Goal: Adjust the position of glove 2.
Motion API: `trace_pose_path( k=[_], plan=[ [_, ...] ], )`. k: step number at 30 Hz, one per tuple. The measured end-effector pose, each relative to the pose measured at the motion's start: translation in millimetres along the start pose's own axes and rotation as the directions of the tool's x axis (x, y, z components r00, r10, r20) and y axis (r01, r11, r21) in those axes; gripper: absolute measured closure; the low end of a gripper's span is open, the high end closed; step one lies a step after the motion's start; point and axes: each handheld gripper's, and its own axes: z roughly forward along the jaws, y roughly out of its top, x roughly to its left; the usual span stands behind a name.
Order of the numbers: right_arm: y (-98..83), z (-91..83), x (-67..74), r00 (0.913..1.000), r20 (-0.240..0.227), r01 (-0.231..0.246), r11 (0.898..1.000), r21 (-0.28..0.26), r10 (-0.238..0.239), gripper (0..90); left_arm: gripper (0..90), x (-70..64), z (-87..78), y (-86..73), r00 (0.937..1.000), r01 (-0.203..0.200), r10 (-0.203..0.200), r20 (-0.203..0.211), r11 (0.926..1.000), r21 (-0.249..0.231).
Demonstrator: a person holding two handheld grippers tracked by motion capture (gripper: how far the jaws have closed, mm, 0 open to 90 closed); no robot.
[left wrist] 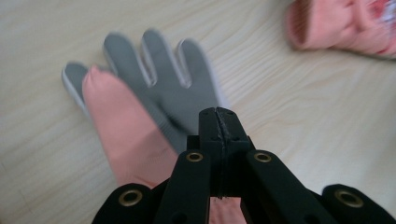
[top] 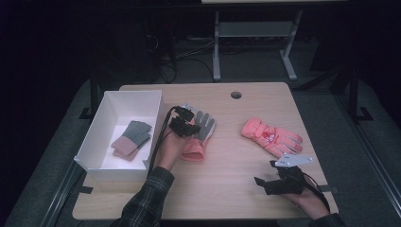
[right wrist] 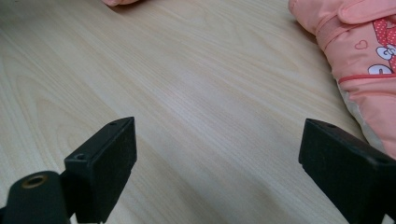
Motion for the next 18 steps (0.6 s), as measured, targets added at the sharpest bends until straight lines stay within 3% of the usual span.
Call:
trace_pose_path(
  k=[6, 13, 18],
  plan=[
    [-0.2, 0.2, 0.0, 1.0, -0.001, 0.0, 1.0, 0.001, 0.0, 11.0, 89.7, 7.0, 15.4, -10.3, 0.9995, 0.027, -0.028, 0.012, 0.9995, 0.012],
    [0.4, 1.4, 1.3, 1.0, -0.002, 0.005, 1.0, 0.004, -0.004, 11.0, 89.8, 3.5, 20.3, -12.5, 0.9995, -0.002, 0.001, 0.031, 0.9988, 0.049],
    [0.2, 1.6, 0.2, 1.0, 0.0, 0.0, 1.0, 0.007, 0.0, 11.1, 89.8, -3.2, 20.0, -16.2, 0.9982, -0.012, 0.009, 0.058, 0.9989, 0.046]
  ],
)
